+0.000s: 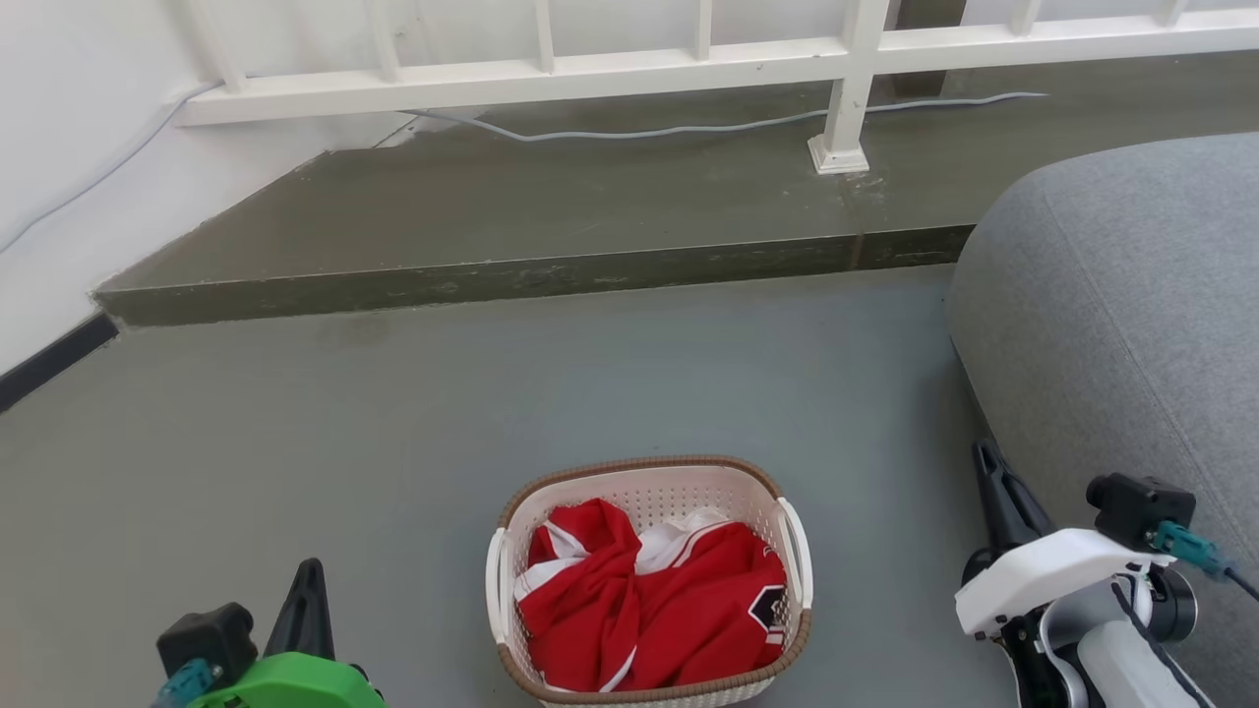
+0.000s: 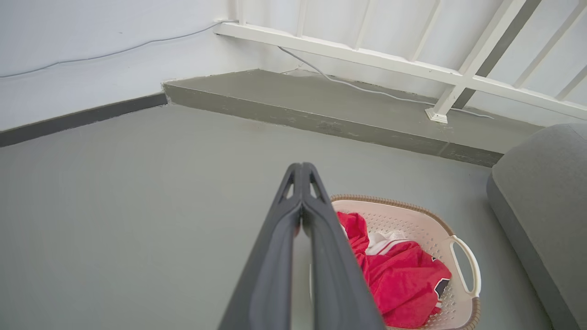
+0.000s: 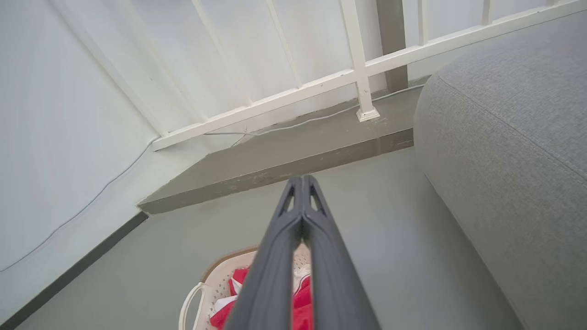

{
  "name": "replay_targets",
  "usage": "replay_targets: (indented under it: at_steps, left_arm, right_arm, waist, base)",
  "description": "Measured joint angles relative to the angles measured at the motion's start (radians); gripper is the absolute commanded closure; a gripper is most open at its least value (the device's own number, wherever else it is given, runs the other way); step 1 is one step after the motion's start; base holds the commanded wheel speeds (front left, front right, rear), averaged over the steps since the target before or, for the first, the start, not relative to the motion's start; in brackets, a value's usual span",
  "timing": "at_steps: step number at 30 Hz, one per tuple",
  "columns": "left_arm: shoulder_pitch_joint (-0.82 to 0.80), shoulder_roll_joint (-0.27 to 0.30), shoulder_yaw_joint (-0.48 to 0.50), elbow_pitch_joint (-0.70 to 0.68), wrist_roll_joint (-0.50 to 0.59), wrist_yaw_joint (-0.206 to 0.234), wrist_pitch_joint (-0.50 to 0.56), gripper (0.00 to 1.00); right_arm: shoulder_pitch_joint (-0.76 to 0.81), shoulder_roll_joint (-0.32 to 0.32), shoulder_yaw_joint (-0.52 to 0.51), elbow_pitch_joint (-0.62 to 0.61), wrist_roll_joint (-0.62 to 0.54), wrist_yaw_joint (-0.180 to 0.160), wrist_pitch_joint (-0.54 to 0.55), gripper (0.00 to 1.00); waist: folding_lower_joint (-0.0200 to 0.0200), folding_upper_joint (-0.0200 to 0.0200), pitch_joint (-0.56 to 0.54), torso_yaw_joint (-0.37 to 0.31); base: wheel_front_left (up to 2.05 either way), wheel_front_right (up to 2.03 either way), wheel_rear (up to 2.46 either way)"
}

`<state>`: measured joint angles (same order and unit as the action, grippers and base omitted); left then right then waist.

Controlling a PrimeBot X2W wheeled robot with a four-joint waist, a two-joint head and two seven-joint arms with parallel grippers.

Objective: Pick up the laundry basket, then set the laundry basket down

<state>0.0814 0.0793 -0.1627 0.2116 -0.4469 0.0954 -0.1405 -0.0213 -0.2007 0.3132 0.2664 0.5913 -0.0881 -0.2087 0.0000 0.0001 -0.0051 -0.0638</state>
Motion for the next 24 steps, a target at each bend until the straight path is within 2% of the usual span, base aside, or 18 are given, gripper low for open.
replay_targets:
  at_steps: [24]
  left_arm:
    - [-0.03,-0.008,0.065,0.011,-0.301,-0.062,0.071,1.0]
  right_arm:
    - [-0.001,0.038,-0.113,-0.002,0.275,0.053,0.081,1.0]
  waist:
    - [0.0,0.0,0.002,0.017]
  base:
    - [0.0,0.0,0.0]
